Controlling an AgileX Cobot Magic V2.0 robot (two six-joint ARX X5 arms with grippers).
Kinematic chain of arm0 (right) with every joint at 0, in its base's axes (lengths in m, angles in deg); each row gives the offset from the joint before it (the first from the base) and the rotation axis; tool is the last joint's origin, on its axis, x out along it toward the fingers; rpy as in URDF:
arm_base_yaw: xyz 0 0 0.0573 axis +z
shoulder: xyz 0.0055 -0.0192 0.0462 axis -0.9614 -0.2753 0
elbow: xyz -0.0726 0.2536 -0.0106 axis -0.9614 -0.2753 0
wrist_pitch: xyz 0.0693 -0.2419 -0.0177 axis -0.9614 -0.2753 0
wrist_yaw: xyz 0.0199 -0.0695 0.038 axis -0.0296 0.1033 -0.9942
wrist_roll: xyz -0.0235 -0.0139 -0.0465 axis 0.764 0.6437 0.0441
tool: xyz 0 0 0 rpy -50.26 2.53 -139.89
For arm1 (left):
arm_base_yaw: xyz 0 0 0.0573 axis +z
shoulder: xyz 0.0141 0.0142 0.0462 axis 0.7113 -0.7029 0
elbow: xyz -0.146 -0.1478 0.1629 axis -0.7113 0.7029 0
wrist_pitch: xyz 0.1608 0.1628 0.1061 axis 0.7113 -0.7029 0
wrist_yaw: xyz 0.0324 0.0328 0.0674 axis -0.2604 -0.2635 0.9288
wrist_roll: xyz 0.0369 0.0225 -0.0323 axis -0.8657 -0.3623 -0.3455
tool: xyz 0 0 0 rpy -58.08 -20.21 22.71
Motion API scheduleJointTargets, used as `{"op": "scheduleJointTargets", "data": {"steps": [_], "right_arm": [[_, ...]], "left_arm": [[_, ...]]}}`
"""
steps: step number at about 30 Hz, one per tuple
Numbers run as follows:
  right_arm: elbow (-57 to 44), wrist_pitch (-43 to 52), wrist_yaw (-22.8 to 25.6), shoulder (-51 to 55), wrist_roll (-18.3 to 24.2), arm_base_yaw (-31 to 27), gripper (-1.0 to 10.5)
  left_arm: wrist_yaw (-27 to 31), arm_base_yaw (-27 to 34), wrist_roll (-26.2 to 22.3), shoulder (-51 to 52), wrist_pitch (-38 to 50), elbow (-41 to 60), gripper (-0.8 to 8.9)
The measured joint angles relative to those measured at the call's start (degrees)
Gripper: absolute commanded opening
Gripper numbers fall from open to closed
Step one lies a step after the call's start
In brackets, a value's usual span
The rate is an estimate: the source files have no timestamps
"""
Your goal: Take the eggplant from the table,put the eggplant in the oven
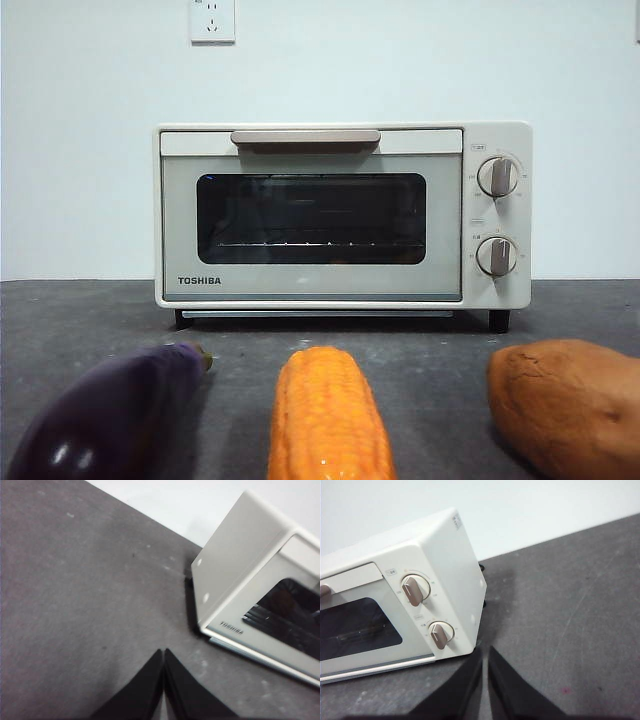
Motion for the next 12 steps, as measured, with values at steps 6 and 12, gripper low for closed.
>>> {"op": "scheduleJointTargets", "data": {"steps": [6, 12], "right_arm": [[6.78, -4.72, 0.0, -5.25, -0.24, 0.0, 0.0], [15.39, -8.55, -0.26, -13.05, -0.22, 0.0, 0.0]], "left_arm": [[-3.37, 0.0, 0.04, -5.25, -0.11, -5.05, 0.06], [-4.59, 0.0, -0.87, -13.09, -0.11, -10.64, 0.06]]}}
